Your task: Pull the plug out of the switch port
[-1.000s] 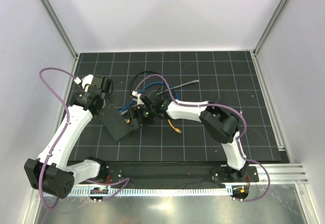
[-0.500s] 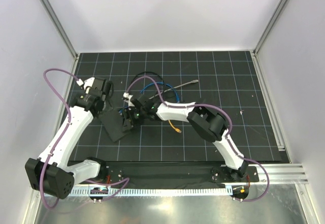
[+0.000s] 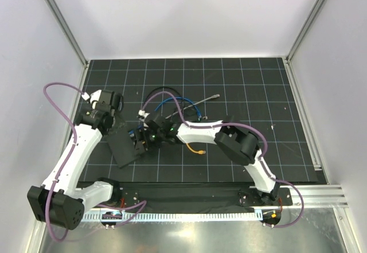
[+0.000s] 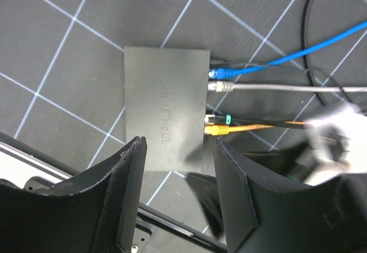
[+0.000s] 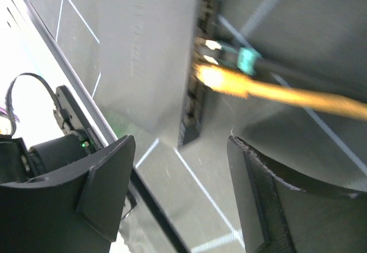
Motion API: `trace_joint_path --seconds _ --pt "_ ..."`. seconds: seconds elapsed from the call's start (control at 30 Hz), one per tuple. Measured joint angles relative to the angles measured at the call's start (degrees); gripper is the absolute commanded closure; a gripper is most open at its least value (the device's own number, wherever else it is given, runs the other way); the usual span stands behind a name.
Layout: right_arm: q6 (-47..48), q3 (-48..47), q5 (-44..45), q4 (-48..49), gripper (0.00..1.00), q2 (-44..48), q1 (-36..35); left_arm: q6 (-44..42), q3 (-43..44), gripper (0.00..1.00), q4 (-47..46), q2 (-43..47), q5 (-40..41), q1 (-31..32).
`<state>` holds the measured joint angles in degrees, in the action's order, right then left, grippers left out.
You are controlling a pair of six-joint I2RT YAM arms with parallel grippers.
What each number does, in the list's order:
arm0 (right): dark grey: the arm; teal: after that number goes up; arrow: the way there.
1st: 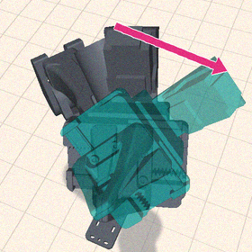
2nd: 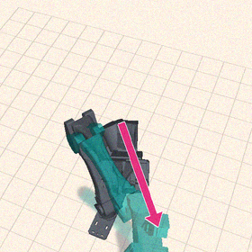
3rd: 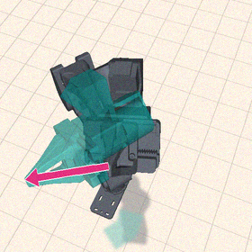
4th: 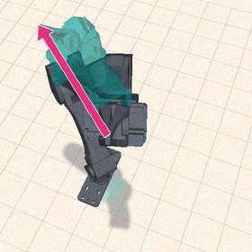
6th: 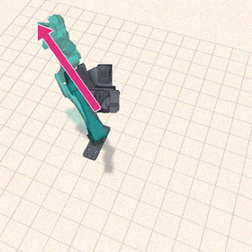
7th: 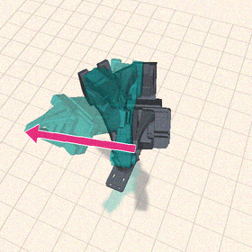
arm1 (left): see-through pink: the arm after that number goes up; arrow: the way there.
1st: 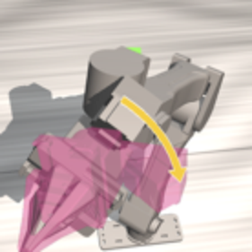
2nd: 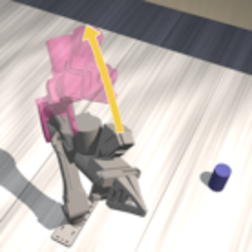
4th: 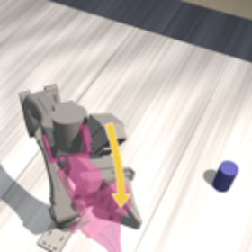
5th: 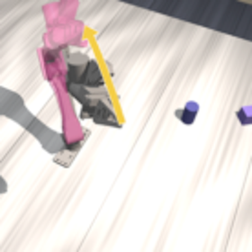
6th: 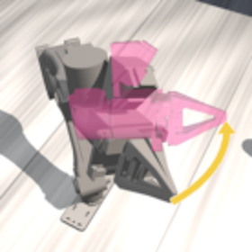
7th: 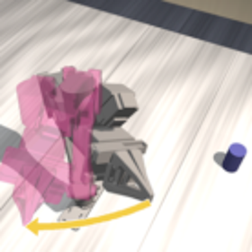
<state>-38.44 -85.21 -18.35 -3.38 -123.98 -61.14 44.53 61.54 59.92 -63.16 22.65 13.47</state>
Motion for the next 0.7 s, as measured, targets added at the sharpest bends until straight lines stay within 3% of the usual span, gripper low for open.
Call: trace_joint_path --seconds 0.1,0.3,0.37,0.43,0.7 --pt "-4.6 5.4 2.7 2.5 0.26 4.4 0.7 0.1 -1.1 0.49 -0.1 -0.1 -1.4 -0.4" --pt "-12.9 10.0 4.9 9.5 0.38 7.2 1.4 1.2 -3.1 0.59 -0.5 -1.7 -3.5 -0.5" --pt "-15.4 10.0 4.7 11.5 0.55 6.8 1.4 1.9 -3.8 0.64 -0.6 -2.8 -4.2 -0.8" --pt "-17.9 10.2 4.7 14.2 0.63 6.1 1.4 2.7 -4.4 0.72 -0.6 -3.7 -4.7 -0.9" --pt "-22.8 13.7 7.2 18.9 0.63 4.2 1.4 5.8 -8.9 0.79 -2.4 -4.5 -7.8 -1.0"
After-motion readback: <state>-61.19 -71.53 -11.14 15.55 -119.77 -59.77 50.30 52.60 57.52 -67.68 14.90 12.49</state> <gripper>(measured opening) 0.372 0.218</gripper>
